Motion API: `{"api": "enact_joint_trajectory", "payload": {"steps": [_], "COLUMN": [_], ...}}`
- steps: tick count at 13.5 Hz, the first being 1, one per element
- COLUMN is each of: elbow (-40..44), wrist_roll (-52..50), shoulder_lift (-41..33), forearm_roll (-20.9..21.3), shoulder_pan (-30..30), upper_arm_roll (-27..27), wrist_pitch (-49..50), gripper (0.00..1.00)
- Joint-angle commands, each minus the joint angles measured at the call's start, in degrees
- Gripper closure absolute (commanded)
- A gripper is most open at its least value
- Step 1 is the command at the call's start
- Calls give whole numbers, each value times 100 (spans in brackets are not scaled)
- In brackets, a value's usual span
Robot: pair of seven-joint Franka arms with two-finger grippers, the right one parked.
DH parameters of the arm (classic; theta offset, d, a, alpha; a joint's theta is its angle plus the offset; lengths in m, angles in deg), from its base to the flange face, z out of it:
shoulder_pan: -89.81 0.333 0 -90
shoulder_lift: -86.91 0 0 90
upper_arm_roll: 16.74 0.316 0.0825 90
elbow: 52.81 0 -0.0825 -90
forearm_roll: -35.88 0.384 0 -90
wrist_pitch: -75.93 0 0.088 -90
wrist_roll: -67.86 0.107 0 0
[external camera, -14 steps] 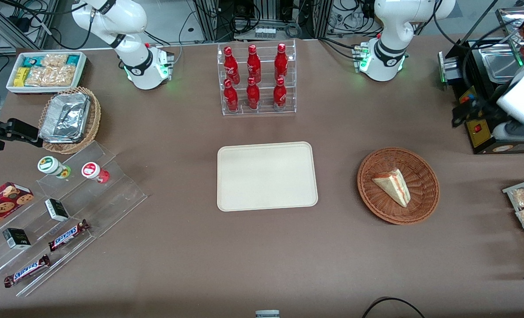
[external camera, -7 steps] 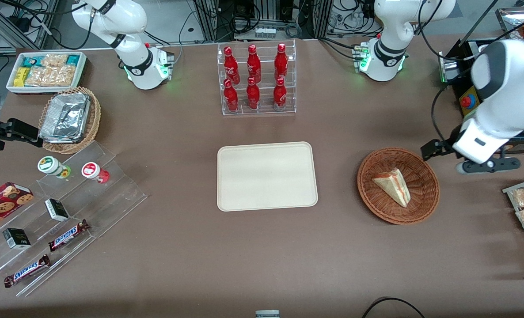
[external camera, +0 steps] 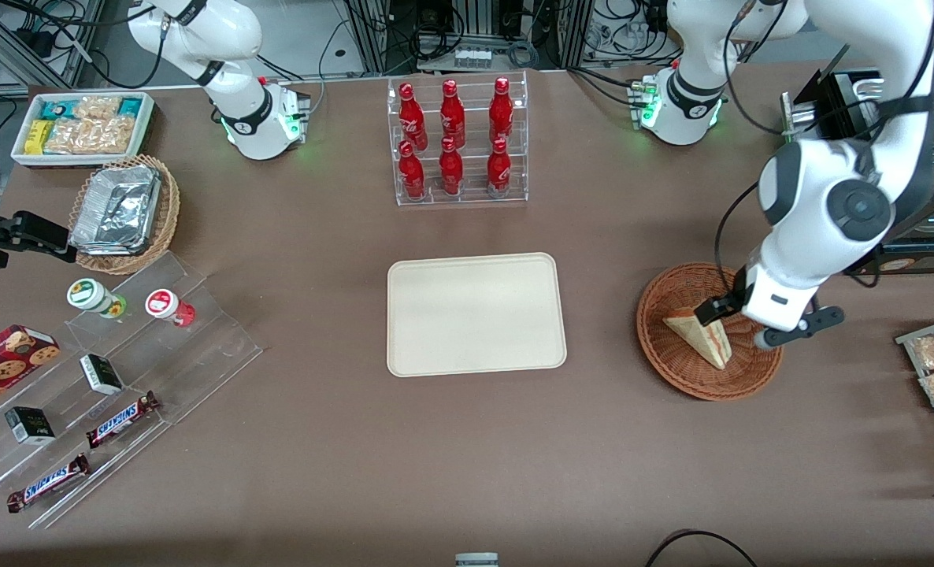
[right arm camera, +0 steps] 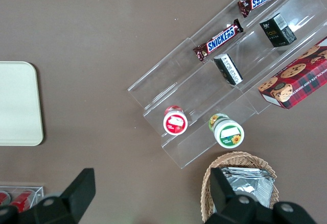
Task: Place sandwich from basket to tray
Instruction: 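Lower the open left gripper around the wrapped sandwich in the basket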
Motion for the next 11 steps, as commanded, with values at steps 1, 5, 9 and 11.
{"api": "enact_joint_trajectory", "payload": {"steps": [1,5,9,11], "elbow": [-84,-181,-673,-831], "wrist_roll": [-245,-359,-526,-570], "shoulder_lift": [162,444,418,392], "forearm_roll": [105,114,114,114], "shoulder_pan": [-58,-40,-32,-32], "upper_arm_roll": [61,87,96,96], "wrist_pitch": [-309,-415,-837,-846], "gripper": [0,0,0,0]}}
